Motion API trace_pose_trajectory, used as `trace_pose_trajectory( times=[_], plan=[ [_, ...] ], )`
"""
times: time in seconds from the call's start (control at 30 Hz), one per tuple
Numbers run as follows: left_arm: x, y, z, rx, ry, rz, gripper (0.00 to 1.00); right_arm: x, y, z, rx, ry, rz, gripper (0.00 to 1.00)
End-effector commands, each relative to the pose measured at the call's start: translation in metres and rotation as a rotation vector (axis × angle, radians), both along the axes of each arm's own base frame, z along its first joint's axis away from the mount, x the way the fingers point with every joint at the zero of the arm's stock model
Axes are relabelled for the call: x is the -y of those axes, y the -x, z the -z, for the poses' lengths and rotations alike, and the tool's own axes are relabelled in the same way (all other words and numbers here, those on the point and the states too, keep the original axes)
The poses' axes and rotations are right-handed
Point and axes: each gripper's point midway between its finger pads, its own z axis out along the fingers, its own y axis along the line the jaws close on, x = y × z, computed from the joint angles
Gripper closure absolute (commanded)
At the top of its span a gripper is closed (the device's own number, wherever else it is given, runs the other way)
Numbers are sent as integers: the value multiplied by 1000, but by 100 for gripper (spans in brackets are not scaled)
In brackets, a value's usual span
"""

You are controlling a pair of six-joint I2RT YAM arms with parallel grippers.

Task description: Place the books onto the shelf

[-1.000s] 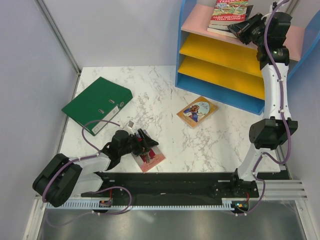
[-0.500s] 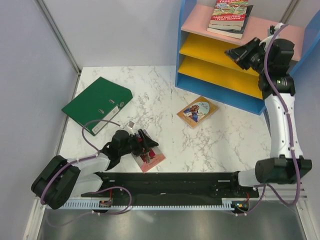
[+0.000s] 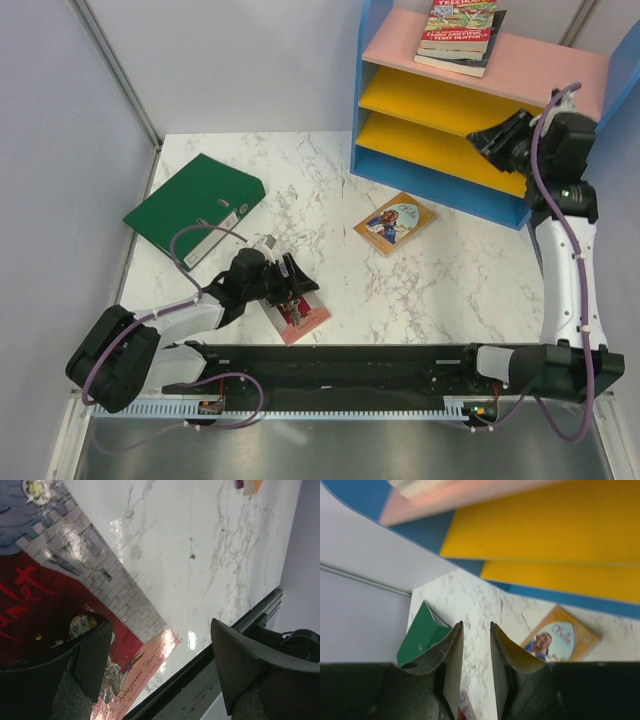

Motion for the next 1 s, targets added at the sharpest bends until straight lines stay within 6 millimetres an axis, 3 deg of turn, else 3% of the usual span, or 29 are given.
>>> trace_pose_trajectory(
  times=[0.0,0.03,0.07,0.13,0.17,0.23,0.37,0.4,0.47,0.6,0.7,0.9,0.97],
  plan=[
    [1,4,8,17,-12,38,14,6,-21,-91,216,56,0,65],
    [1,4,9,17,-16,40,14,9,-35,-91,207,47,6,64],
    [1,4,10,16,-18,37,14,9,-35,-122,270,40,9,64],
    [1,4,12,13,-18,39,14,13,-58,-130,274,18,14,64],
    [2,5,12,12,-16,43,14,12,-57,-160,336,3,14,64],
    [2,5,13,12,-15,41,14,11,-76,-182,382,-19,-7,64],
    [3,5,14,6,-15,42,14,10,-107,-204,434,-83,-35,66],
    [3,5,15,6,-15,45,14,12,-127,-192,406,-125,-34,69],
    [3,5,15,5,-15,46,15,11,-135,-204,453,-147,-53,72],
    [3,5,14,10,-11,45,14,15,-177,-172,409,-229,-57,81],
    [3,6,14,11,-8,45,15,15,-193,-167,427,-266,-68,85],
    [3,6,14,11,-8,45,15,17,-201,-160,428,-278,-73,88],
    [3,6,15,10,-8,45,15,16,-203,-147,396,-269,-75,90]
  ],
)
